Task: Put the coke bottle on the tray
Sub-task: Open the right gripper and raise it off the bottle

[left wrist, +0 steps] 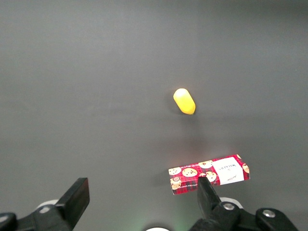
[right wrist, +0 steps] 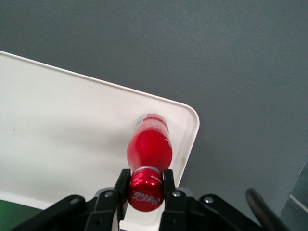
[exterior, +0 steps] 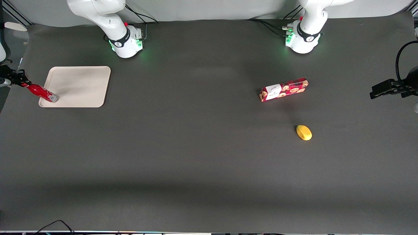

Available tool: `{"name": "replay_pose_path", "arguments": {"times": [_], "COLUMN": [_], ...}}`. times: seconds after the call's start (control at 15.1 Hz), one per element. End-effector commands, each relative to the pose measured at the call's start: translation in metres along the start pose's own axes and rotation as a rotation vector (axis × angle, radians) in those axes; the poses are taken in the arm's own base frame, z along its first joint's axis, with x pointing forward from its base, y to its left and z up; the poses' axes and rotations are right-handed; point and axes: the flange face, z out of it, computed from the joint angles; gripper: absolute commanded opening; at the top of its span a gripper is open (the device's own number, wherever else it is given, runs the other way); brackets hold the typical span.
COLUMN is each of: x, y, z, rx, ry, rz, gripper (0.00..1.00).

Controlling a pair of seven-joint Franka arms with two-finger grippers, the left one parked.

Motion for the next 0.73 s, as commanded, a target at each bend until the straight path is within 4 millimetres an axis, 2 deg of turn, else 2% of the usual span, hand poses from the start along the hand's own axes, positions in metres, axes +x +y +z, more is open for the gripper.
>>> {"name": "replay_pose_path", "arguments": {"times": [0.0, 0.13, 0.33, 0.46, 0.66], "x": [-0.003, -0.002, 0.001, 0.006, 0.016], "y": [0.01, 0.01, 0.009, 0.011, 0.021], "z": [-0.001, -0.001, -0.003, -0.013, -0.049], "rx": [-0.004, -0.002, -0.003, 0.008, 0.021], "ry": [0.016, 0.013, 0.012, 0.003, -0.015], "rz": [-0.011, -0.011, -0.013, -0.011, -0.029], "gripper": [0.47, 1.0, 1.0, 1.0, 1.0]}}
